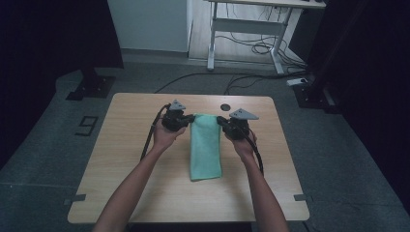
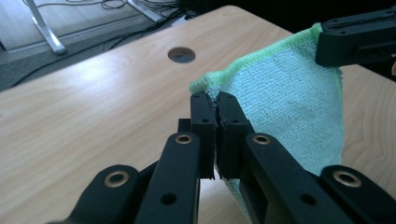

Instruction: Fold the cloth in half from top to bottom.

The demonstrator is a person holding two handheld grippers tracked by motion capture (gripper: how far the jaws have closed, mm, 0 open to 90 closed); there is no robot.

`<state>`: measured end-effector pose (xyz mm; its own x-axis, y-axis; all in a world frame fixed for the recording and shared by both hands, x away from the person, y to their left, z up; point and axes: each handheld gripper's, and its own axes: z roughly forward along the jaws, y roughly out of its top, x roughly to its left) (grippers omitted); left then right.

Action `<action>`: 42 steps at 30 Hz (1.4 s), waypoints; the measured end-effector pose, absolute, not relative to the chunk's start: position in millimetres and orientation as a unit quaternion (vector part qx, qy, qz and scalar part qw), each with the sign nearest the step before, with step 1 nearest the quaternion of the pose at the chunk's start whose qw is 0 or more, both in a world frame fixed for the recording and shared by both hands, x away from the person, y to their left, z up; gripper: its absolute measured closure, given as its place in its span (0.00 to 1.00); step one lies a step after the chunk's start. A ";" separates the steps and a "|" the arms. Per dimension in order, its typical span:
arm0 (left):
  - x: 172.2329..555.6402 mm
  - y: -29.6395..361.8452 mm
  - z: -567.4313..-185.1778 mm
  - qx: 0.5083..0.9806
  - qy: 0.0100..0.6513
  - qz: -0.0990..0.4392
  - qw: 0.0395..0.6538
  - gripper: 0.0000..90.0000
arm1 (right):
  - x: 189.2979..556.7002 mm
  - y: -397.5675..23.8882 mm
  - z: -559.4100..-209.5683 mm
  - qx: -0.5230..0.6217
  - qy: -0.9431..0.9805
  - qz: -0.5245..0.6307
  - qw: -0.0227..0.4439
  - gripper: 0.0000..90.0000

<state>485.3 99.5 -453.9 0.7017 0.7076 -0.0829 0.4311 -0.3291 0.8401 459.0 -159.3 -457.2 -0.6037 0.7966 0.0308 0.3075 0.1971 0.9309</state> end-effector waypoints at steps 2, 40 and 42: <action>483.4 99.5 -460.3 0.805 0.354 0.149 0.452 0.97 | 457.5 -158.9 -460.7 0.375 0.737 0.510 0.238 0.95; 470.8 100.8 -457.2 0.804 0.329 0.181 0.462 0.97 | 449.8 -158.3 -455.7 0.357 0.736 0.517 0.252 0.95; 469.6 100.4 -460.8 0.803 0.329 0.181 0.462 0.97 | 449.0 -158.2 -458.1 0.356 0.738 0.515 0.251 0.95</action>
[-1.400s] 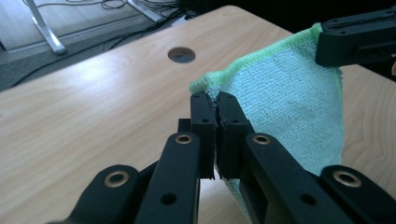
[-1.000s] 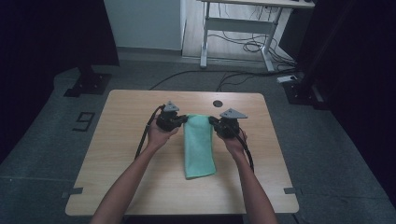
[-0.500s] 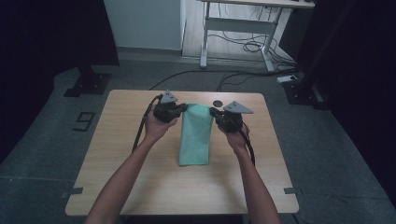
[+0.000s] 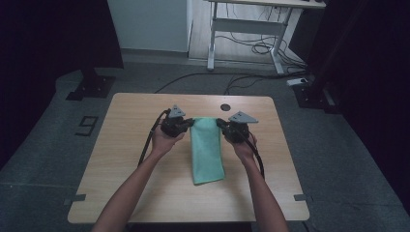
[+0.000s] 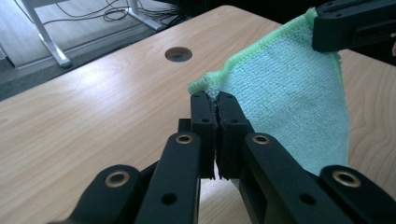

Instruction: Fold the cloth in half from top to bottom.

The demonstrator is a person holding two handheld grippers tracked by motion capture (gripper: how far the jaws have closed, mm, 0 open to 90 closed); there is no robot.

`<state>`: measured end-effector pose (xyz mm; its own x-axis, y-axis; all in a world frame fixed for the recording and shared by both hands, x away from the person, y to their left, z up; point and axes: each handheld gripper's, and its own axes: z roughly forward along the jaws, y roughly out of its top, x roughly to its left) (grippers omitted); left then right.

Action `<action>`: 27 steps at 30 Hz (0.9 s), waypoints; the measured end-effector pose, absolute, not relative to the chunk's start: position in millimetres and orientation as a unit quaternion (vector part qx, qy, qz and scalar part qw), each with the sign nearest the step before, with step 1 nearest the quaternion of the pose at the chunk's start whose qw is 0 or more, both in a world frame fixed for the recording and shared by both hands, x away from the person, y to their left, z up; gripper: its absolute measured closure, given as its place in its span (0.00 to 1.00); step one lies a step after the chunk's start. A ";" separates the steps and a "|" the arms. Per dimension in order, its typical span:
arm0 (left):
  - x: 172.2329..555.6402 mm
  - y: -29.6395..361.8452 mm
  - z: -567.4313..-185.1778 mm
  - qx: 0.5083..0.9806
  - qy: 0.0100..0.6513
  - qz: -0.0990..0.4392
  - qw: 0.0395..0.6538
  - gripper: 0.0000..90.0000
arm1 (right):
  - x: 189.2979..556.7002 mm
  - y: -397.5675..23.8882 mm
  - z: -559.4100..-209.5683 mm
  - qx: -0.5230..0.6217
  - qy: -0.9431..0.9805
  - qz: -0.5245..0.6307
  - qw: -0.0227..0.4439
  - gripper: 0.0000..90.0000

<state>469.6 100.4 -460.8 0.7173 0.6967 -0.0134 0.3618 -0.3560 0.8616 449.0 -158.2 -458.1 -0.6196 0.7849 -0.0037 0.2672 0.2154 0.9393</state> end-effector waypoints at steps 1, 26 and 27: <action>468.6 100.7 -462.6 0.803 0.330 0.180 0.463 0.97 | 448.1 -158.4 -459.2 0.355 0.738 0.517 0.251 0.95; 449.2 94.5 -479.4 0.818 0.309 0.201 0.443 0.97 | 416.6 -163.3 -491.6 0.341 0.751 0.518 0.227 0.95; 451.4 94.3 -477.7 0.817 0.309 0.203 0.442 0.97 | 416.6 -163.3 -491.6 0.341 0.751 0.518 0.227 0.95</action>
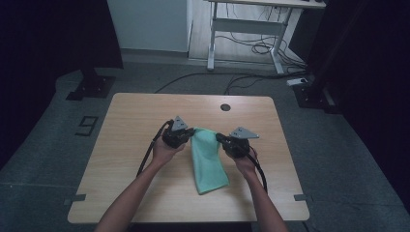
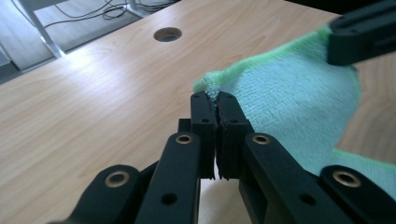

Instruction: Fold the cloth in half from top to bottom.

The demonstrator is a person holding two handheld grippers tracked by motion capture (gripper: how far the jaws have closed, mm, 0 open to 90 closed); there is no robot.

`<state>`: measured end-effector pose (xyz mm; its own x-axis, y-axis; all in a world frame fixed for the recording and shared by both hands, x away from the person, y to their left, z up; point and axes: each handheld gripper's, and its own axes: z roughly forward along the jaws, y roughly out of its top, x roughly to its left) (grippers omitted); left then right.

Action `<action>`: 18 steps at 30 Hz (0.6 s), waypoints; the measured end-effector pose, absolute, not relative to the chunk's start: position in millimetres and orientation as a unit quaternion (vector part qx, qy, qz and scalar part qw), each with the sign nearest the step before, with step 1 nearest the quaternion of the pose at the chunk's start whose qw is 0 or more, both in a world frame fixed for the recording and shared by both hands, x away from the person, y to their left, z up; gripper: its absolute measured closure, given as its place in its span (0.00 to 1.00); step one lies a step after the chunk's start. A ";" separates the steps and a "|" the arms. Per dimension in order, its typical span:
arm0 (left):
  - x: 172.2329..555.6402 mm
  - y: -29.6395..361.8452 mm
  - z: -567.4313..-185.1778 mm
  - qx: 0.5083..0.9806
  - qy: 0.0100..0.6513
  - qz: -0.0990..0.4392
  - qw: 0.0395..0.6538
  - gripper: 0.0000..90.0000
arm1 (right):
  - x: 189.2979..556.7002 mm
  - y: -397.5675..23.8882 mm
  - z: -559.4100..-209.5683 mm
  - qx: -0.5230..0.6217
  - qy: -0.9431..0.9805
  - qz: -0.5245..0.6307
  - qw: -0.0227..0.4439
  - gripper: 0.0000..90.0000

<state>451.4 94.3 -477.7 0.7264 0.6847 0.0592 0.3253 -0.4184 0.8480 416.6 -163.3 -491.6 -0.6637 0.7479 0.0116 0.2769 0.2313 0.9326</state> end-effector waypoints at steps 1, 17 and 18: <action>455.8 94.6 -474.4 0.818 0.308 0.205 0.441 0.97 | 416.3 -161.3 -490.9 0.338 0.752 0.518 0.229 0.95; 425.1 95.2 -464.7 0.817 0.264 0.235 0.456 0.97 | 401.0 -168.1 -488.0 0.329 0.748 0.531 0.223 0.95; 425.1 95.2 -464.7 0.817 0.264 0.235 0.456 0.97 | 401.0 -168.1 -488.0 0.329 0.748 0.531 0.223 0.95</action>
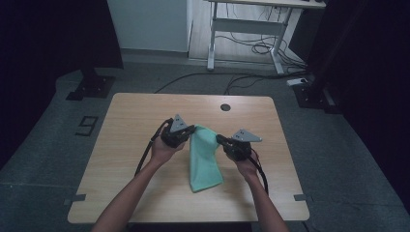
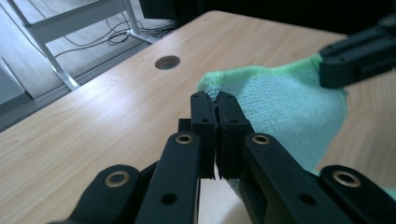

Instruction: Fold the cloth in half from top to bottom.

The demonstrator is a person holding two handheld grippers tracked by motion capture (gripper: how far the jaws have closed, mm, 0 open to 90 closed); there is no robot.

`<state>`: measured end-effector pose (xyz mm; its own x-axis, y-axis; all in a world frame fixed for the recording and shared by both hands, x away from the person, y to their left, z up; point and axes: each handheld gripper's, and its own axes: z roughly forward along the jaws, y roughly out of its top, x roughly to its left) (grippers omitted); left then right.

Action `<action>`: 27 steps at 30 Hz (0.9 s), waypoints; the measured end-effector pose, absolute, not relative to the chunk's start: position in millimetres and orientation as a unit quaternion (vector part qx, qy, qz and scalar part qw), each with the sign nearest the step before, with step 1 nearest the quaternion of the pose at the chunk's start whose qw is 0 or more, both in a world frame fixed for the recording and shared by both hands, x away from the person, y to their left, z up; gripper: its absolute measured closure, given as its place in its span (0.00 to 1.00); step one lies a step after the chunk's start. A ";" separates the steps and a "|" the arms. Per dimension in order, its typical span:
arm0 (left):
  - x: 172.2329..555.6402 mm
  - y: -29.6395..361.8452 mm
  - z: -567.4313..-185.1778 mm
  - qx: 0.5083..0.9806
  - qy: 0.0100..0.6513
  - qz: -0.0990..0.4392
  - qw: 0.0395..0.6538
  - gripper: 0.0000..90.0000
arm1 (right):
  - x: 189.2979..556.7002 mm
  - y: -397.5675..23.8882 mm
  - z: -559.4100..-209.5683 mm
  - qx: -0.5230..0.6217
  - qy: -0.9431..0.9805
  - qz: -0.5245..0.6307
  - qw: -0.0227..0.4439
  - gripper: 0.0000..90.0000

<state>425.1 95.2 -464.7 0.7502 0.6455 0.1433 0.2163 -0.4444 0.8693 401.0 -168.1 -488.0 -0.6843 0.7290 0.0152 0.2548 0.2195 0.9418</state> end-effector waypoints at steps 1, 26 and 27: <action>423.1 95.8 -469.6 0.818 0.268 0.229 0.454 0.97 | 397.3 -167.4 -492.6 0.328 0.754 0.525 0.219 0.95; 392.6 93.8 -480.6 0.839 0.254 0.191 0.442 0.97 | 379.0 -170.2 -518.0 0.334 0.776 0.497 0.196 0.95; 390.1 94.6 -482.2 0.838 0.255 0.189 0.443 0.97 | 378.6 -170.8 -518.1 0.335 0.776 0.497 0.195 0.95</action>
